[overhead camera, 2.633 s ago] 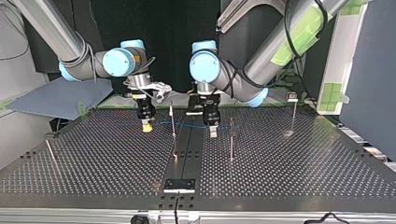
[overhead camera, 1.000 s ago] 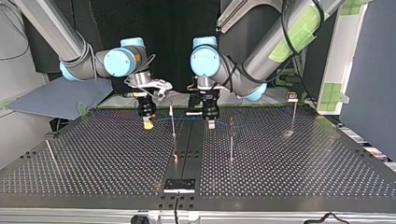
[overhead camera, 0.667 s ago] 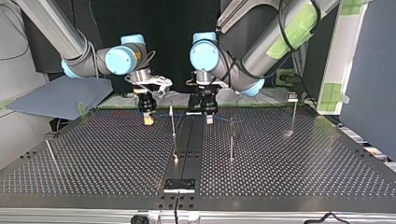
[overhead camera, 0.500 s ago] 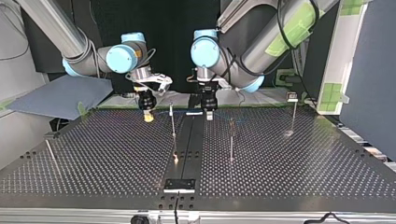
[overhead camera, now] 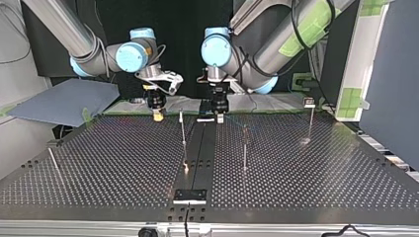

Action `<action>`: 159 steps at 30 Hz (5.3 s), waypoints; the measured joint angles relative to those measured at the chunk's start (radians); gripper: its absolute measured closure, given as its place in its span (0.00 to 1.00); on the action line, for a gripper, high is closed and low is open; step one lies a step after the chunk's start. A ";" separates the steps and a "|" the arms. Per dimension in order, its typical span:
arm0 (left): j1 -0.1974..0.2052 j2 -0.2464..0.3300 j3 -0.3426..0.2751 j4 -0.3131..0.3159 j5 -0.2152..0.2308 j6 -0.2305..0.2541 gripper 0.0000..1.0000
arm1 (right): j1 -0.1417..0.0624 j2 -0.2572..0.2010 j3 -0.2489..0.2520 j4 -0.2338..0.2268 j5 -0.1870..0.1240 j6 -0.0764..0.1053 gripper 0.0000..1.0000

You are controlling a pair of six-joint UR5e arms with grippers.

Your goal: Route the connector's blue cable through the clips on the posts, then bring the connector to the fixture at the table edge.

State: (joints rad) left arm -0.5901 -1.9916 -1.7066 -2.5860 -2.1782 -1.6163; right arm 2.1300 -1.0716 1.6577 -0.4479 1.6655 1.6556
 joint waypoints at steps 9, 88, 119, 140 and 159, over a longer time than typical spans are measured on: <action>-0.009 0.000 -0.058 0.052 0.002 0.003 0.98 | 0.006 0.000 0.026 -0.012 0.003 0.000 1.00; -0.058 -0.239 0.022 0.135 0.055 -0.018 0.98 | -0.148 0.021 0.171 -0.212 -0.049 0.018 1.00; -0.055 -0.273 0.090 0.102 0.073 -0.017 0.98 | -0.219 0.026 0.159 -0.212 -0.098 0.024 1.00; -0.063 -0.274 0.107 0.097 0.108 -0.022 0.98 | -0.242 0.027 0.156 -0.212 -0.102 0.028 1.00; -0.081 -0.311 0.131 0.088 0.098 -0.034 0.98 | -0.243 0.036 0.156 -0.208 -0.102 0.030 1.00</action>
State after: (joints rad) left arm -0.6709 -2.3025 -1.5760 -2.4981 -2.0800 -1.6502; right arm 1.8869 -1.0355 1.8141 -0.6555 1.5633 1.6857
